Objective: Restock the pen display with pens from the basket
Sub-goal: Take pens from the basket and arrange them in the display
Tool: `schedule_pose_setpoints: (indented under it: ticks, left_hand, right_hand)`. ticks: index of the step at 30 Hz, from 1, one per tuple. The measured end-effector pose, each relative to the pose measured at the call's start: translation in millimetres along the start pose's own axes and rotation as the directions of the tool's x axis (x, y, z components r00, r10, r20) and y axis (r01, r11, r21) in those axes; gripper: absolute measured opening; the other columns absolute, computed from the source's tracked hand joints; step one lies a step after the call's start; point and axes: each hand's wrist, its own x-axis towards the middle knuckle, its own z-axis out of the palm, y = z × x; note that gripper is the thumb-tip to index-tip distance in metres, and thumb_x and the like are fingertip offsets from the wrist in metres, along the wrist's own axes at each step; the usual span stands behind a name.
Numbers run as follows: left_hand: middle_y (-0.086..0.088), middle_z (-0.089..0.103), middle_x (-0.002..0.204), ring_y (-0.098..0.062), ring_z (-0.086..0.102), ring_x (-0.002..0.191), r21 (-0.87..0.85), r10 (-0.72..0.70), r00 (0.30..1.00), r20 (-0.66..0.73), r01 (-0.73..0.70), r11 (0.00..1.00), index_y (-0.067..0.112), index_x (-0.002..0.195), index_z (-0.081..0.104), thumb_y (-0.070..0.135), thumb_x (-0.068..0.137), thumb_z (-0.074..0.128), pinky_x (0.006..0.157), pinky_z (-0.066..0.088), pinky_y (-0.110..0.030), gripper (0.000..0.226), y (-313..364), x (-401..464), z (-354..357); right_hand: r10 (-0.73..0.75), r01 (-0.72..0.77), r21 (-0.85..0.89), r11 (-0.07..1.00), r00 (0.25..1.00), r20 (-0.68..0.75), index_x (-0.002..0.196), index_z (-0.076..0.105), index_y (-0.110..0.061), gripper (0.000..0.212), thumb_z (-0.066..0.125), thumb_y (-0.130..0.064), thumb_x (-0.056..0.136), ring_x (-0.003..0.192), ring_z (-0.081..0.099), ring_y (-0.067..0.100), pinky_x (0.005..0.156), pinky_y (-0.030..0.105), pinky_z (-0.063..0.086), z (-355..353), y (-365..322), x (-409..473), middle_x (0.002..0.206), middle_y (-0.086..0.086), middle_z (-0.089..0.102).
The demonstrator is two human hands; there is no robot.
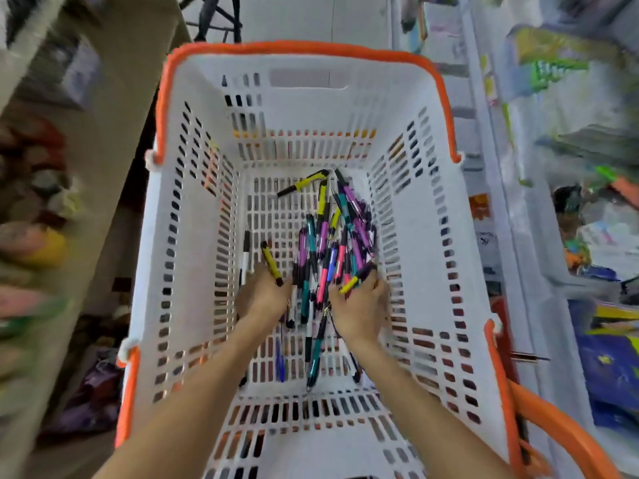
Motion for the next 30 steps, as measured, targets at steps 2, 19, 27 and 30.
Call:
schedule_pose_setpoints:
  ticks: [2,19,27,30]
  left_hand:
    - [0.003,0.06,0.087,-0.016,0.061,0.073,0.024,0.034,0.998,-0.049,-0.033,0.999,0.017,0.103,0.049,0.033,0.092,0.06,0.065,0.052,-0.032,0.022,-4,5,1]
    - [0.0,0.048,0.054,-0.016,0.044,0.046,0.113,0.125,0.99,-0.067,-0.117,0.987,0.015,0.057,0.045,0.041,0.082,0.071,0.043,0.031,-0.024,0.044,28,17,19]
    - [-0.006,0.05,0.068,-0.022,0.047,0.061,-0.207,0.118,0.985,0.129,-0.09,0.974,0.006,0.083,0.049,0.027,0.096,0.05,0.053,0.035,-0.029,0.025,26,21,25]
    - [-0.002,0.052,0.082,-0.015,0.049,0.072,-0.475,0.056,0.968,0.243,0.069,0.877,0.014,0.097,0.048,0.021,0.102,0.035,0.062,0.038,-0.026,0.016,33,11,24]
  right_hand:
    - [-0.085,0.082,-0.048,0.996,0.994,-0.063,0.151,0.003,-0.005,0.087,0.051,-0.049,0.092,0.136,0.032,0.029,0.102,0.032,0.037,11,1,10,0.154,0.016,0.015]
    - [-0.274,0.272,-0.093,0.958,0.962,-0.011,0.141,0.022,-0.004,0.07,0.058,-0.038,0.092,0.121,0.049,0.027,0.087,0.034,0.048,19,-11,37,0.139,0.014,0.041]
    - [-0.26,0.244,0.104,0.964,0.945,0.2,0.14,0.028,-0.004,0.048,0.043,-0.026,0.099,0.087,0.059,0.023,0.058,0.027,0.043,23,-14,33,0.136,0.011,0.038]
    - [-0.199,0.089,0.337,0.937,0.931,0.307,0.144,0.031,-0.012,0.047,0.042,-0.02,0.1,0.124,0.049,0.028,0.096,0.038,0.047,17,-17,31,0.143,0.009,0.04]
